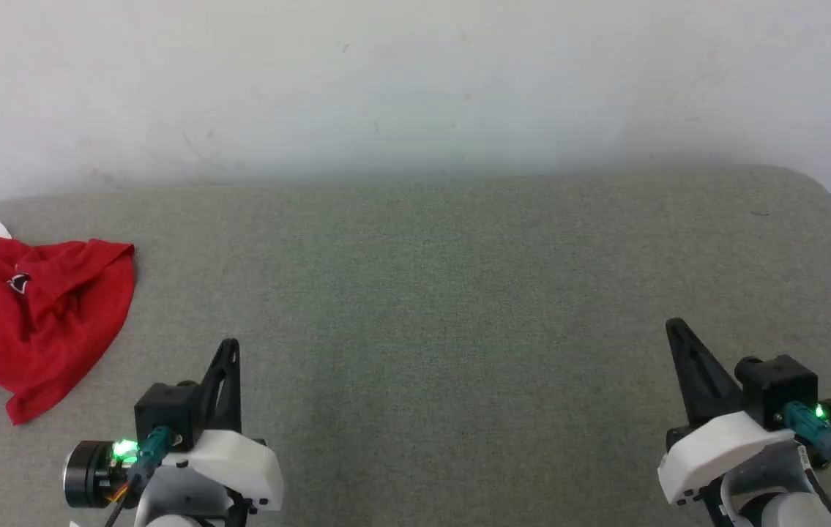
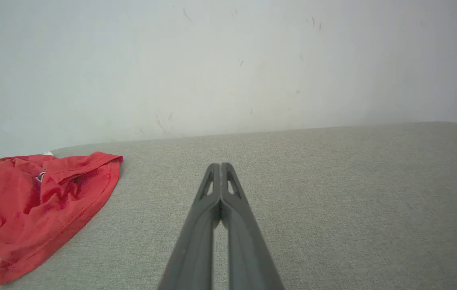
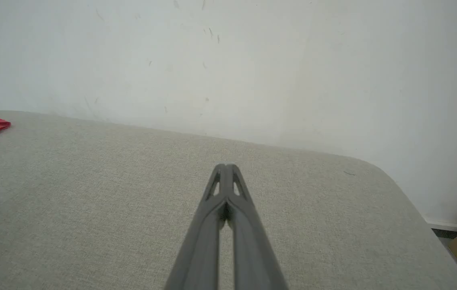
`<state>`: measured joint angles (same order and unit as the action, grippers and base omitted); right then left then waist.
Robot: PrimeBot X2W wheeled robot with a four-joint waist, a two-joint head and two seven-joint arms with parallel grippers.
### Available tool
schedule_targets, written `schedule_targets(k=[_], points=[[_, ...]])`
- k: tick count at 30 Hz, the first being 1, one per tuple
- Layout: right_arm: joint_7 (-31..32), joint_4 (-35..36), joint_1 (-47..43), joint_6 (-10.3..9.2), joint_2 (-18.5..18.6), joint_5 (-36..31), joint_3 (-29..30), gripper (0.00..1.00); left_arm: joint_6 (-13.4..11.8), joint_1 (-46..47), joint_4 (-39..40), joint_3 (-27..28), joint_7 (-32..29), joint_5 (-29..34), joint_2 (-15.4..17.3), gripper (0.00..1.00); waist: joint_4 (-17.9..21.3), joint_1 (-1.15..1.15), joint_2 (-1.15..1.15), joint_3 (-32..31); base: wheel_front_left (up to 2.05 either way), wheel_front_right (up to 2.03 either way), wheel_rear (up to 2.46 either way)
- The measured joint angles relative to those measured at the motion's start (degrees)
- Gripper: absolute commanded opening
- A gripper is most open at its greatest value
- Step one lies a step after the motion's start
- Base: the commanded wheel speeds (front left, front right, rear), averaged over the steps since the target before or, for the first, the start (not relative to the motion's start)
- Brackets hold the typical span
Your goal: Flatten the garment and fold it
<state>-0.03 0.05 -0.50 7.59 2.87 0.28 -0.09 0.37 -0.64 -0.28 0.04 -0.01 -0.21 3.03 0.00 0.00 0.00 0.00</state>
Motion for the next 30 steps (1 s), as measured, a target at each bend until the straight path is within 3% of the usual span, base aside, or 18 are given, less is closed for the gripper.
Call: schedule_targets(k=[30], points=[[0.00, 0.00, 0.00, 0.00, 0.00, 0.00, 0.00, 0.00, 0.00, 0.00, 0.00, -0.02, 0.00, 0.00, 0.00, 0.00, 0.00, 0.00, 0.00, 0.00, 0.00, 0.00, 0.00]])
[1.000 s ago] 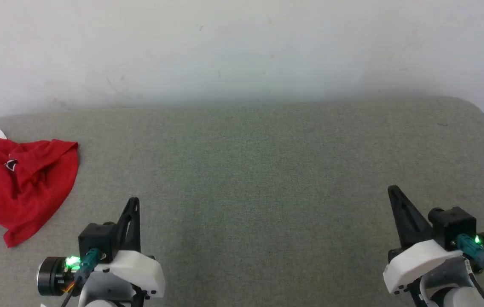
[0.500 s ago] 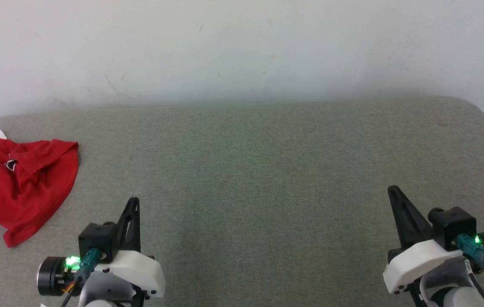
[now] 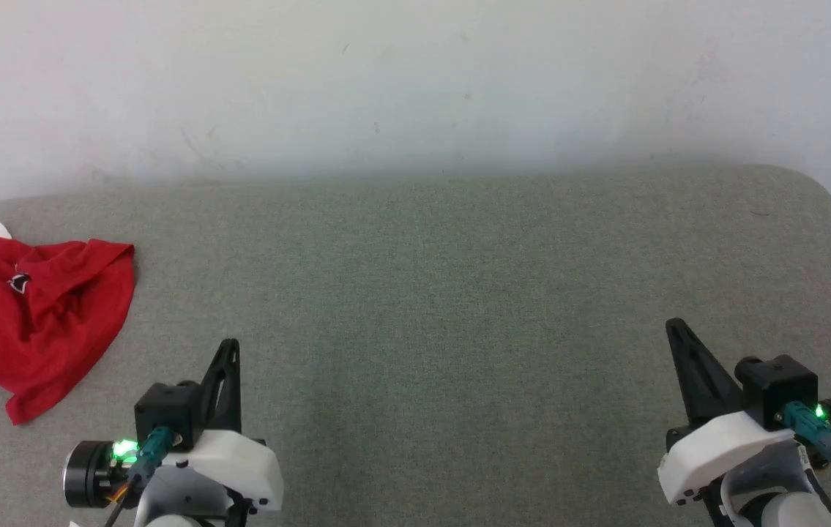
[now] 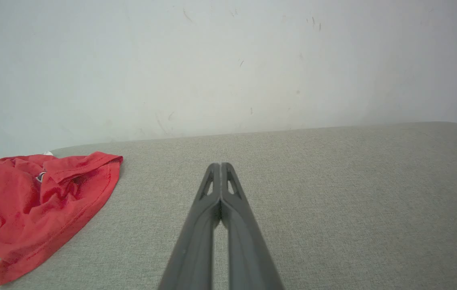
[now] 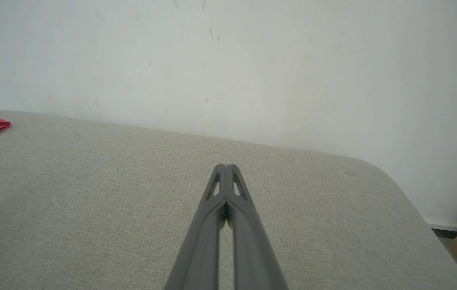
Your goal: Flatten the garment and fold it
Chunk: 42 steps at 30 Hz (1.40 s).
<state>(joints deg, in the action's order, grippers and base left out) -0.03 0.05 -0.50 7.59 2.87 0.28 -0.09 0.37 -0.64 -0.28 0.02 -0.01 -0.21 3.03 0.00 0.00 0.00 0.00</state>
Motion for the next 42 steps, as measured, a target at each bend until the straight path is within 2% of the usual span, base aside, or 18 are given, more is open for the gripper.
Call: schedule_targets(k=[22, 23, 42], points=[[0.00, 0.01, -0.01, 0.01, 0.00, 0.01, 0.00, 0.00, 0.02, -0.02, -0.05, 0.02, 0.00, 0.00, 0.00, 0.00, 0.00, 0.00, 0.00, 0.00, 0.00, 0.00, 0.00], [0.00, 0.01, -0.01, 0.01, 0.00, 0.01, 0.00, 1.00, 0.02, -0.02, -0.05, 0.00, 0.00, 0.00, 0.00, 1.00, 0.00, 0.00, 0.00, 0.00, 0.00, 0.00, 0.00], [-1.40, -0.49, -0.23, 0.01, 0.00, 2.07, 1.35, 1.00, 0.02, -0.15, 0.58, -0.41, 1.37, -0.89, 0.01, 1.00, -0.13, 0.00, 0.00, 0.10, 0.00, 0.00, 0.00]])
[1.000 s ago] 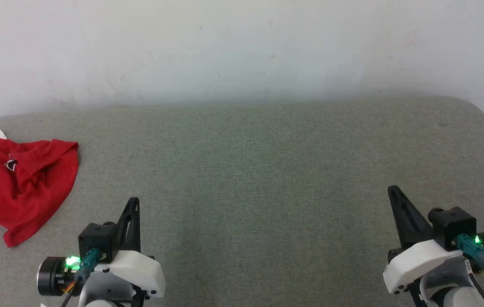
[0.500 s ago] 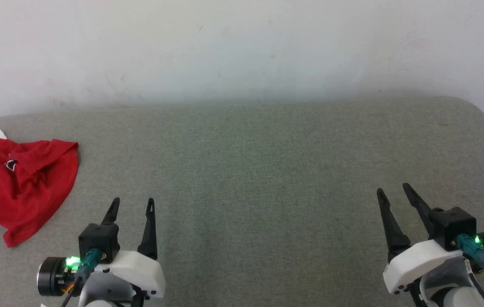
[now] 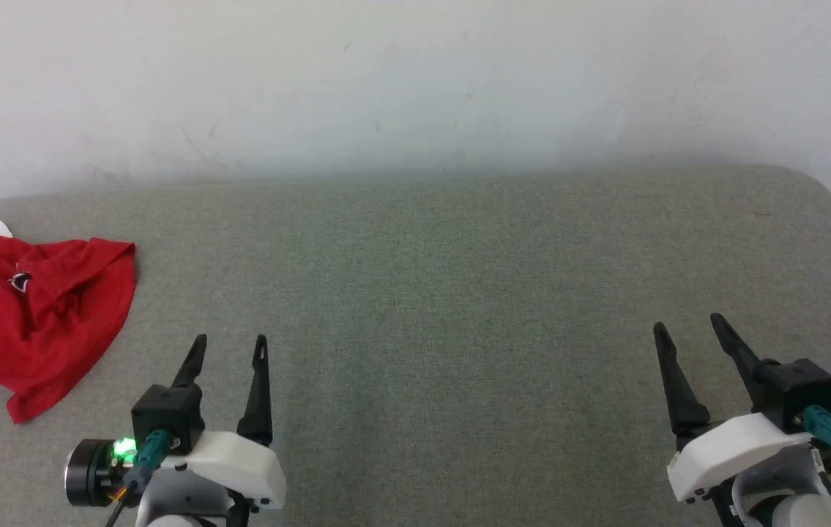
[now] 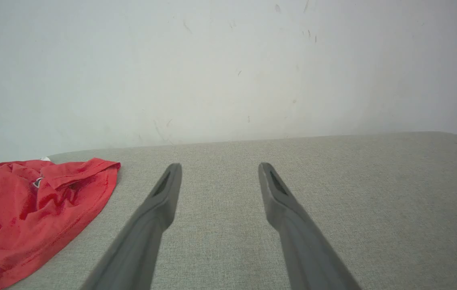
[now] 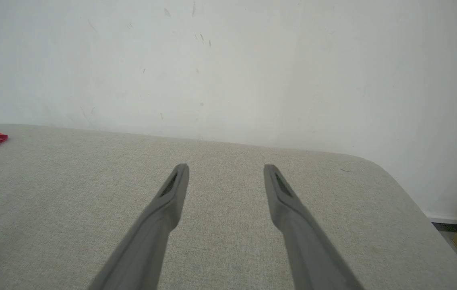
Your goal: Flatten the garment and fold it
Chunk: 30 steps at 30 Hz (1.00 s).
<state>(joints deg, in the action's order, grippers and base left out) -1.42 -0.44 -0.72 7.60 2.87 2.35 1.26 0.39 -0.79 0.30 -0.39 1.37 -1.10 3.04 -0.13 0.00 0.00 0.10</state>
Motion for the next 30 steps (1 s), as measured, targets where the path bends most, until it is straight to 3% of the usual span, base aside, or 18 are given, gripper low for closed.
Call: schedule_targets(k=[30], points=[[-3.50, -0.89, -1.92, 0.00, 0.01, 1.76, 0.77, 1.00, -0.51, -1.18, 1.75, -1.16, 3.67, -2.92, -0.01, 1.00, -3.95, 0.00, 0.00, -0.37, 0.00, 0.00, 0.00]])
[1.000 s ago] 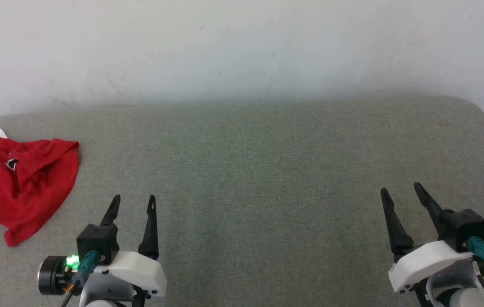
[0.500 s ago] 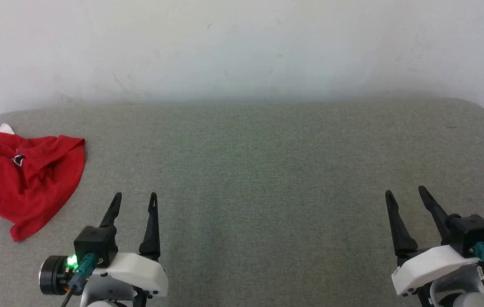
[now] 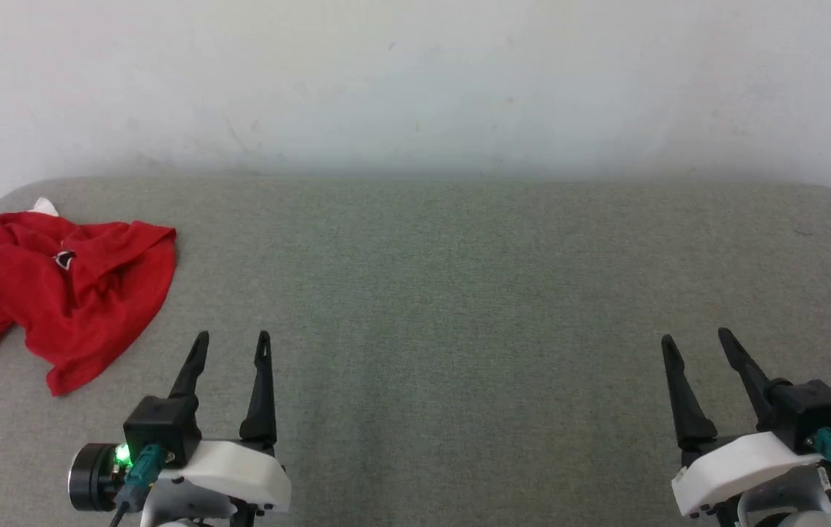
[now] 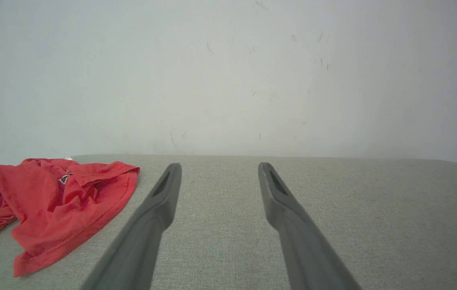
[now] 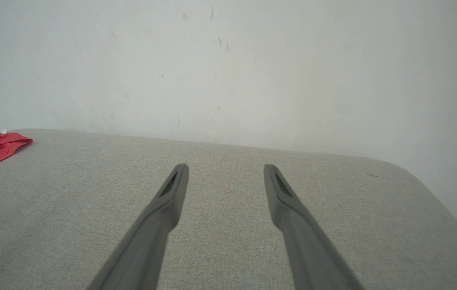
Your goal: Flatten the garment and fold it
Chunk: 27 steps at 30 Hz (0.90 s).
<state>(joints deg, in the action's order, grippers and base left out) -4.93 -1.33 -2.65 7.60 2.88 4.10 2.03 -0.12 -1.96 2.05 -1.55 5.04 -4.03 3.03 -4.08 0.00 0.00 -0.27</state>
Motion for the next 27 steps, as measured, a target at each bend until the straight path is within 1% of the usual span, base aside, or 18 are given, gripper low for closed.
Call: schedule_targets(k=[15, 27], points=[[-1.78, -0.71, -0.16, 0.00, 0.00, 0.96, -0.02, 1.00, -0.22, -0.64, 0.58, -0.38, 1.68, -1.55, 0.00, 1.00, -5.06, 0.00, 0.00, -0.20, 0.00, 0.00, 0.00], [-3.23, -1.43, -1.00, 0.00, -0.01, 1.12, -1.41, 1.00, -0.46, -1.65, 0.84, -0.47, 3.12, -2.71, 0.00, 1.00, -9.67, 0.00, 0.00, -0.73, 0.00, 0.00, 0.00]])
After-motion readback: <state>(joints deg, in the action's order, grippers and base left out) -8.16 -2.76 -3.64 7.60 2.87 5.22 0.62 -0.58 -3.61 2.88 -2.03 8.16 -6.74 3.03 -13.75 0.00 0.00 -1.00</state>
